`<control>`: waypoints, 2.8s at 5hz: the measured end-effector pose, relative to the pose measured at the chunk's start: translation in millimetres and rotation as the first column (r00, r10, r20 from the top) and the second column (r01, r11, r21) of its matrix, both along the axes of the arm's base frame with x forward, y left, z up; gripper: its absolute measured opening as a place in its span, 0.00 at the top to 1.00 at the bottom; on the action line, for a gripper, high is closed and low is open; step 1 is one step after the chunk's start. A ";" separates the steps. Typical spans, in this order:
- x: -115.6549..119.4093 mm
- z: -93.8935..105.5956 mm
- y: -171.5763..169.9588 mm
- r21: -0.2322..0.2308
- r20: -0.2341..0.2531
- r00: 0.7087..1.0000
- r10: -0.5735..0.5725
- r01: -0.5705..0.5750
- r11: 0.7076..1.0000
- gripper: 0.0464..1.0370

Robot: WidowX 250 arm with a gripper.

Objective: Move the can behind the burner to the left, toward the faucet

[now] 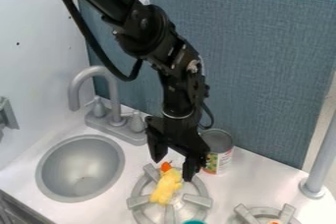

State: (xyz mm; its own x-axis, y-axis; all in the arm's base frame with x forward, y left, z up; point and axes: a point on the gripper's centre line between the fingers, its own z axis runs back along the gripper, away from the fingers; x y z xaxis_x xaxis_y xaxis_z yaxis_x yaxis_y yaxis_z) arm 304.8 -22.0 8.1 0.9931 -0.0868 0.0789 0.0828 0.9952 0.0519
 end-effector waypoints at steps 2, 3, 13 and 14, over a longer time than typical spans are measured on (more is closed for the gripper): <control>13.9 -14.0 -24.5 -0.045 -0.004 1.000 -0.012 0.012 0.999 0.04; 33.6 -12.5 -54.5 -0.075 0.030 0.997 -0.067 0.069 0.995 0.04; 105.3 -104.8 32.1 0.117 0.096 0.973 0.208 -0.219 0.969 0.04; 114.6 -102.6 39.5 0.099 0.184 0.955 0.232 -0.253 0.962 0.04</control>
